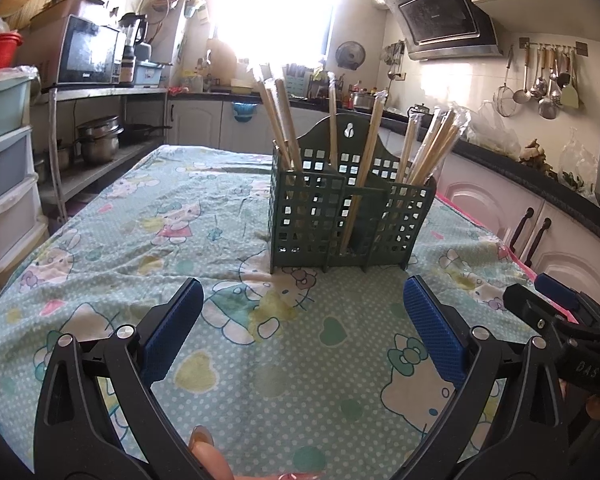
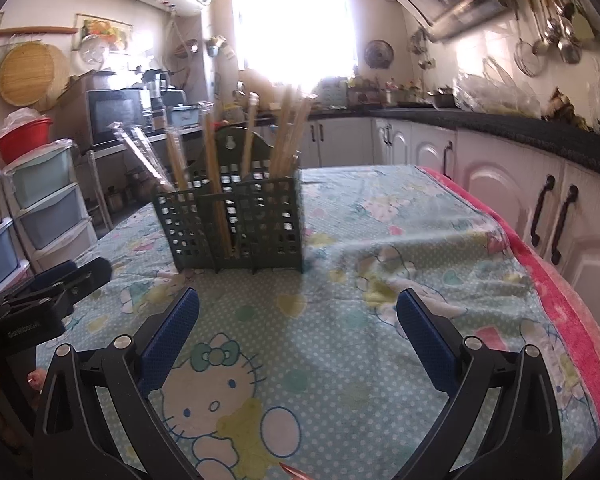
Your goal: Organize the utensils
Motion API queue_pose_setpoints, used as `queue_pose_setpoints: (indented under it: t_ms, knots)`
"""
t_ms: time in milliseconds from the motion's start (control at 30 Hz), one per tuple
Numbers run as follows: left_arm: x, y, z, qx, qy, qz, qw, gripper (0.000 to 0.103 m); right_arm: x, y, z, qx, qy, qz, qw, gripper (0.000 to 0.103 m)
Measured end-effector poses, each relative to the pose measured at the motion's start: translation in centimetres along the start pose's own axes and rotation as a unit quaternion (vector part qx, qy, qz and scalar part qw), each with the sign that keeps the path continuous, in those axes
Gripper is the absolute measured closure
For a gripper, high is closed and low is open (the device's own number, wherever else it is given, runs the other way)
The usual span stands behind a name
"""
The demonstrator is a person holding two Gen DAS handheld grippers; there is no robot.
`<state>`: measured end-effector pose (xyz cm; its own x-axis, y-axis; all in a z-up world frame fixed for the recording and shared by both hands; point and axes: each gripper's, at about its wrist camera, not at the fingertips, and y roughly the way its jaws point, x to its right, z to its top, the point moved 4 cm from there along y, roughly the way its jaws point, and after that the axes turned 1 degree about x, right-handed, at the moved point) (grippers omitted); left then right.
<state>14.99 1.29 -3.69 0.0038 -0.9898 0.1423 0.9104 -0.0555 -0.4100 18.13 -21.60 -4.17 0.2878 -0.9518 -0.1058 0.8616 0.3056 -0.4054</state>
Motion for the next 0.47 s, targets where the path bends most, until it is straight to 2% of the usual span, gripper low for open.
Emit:
queue_pose_setpoints:
  t_ms: [167,267,367,467]
  knots:
    - [-0.5,0.2,0.0,-0.013,-0.014,0.011,0.9998,0.011,3.0,1.0,0.0,-0.040,0.050,-0.023,0.998,0.007]
    - [-1.3,0.2,0.2,-0.029,-0.026,0.016,0.9991,0.011,5.9,1.8,0.3,-0.070,0.079,-0.052,0.993,0.007]
    - [-3.6,0.5,1.0,-0.056,-0.029,0.044,0.9971,0.011,9.5,3.0,0.8,-0.102,0.094,-0.092,0.986,0.007]
    - [-7.5,1.0,2.4,-0.067,-0.034,0.094,0.9927,0.011,12.7,4.9,1.2,-0.143,0.094,-0.130,0.977,0.007]
